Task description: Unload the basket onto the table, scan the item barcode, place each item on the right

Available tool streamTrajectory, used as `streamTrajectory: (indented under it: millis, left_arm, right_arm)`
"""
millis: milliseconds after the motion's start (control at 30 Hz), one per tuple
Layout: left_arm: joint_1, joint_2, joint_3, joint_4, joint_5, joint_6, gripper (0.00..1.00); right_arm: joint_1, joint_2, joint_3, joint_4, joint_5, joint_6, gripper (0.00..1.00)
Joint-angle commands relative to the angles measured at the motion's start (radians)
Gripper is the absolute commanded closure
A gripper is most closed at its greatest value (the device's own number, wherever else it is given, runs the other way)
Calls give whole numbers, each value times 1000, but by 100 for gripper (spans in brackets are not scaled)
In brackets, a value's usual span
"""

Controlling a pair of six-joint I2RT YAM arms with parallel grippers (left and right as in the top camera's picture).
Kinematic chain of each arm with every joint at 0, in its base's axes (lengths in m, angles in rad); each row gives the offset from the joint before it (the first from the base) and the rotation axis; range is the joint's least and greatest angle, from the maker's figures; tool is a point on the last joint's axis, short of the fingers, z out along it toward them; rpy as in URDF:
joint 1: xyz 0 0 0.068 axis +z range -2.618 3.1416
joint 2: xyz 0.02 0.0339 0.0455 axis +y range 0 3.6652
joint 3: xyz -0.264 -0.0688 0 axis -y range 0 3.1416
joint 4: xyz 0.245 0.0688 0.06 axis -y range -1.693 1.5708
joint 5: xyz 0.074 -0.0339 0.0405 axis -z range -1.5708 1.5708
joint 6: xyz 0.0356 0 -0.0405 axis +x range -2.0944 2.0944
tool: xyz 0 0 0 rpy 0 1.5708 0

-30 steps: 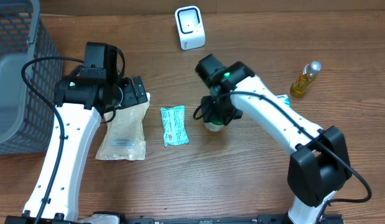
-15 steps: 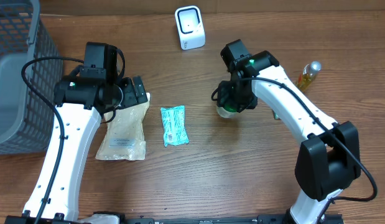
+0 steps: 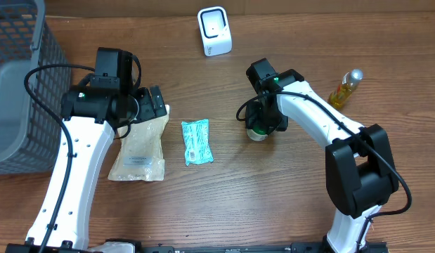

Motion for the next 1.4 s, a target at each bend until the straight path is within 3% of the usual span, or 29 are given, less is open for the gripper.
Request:
streamTrajectory:
  millis: [0,133,500,767,967,1033,1200,1367]
  left_arm:
    - [4,-1,8,0,-6,8,0]
    - [4,-1,8,0,-6,8,0]
    - [4,-1,8,0,-6,8,0]
    - [4,-1,8,0,-6,8,0]
    - [4,-1,8,0,-6,8,0]
    - [4,-1,8,0,-6,8,0]
    - [5,-1,8,0,-6,8,0]
    - [5,-1,8,0,-6,8,0]
  right_arm:
    - [3,1,3,5,19,2,26]
    - [3,3,-11,14,25,2,16]
    - [3,2,-35,34,24,2,25]
    - [3,2,-33,16,24,-56,21]
    - [3,2,-33,10,24,183,17]
    - [3,2,-33,22,24,217,19]
    - [4,2,-34,24,24,210,41]
    - [4,2,-34,17,24,71,41]
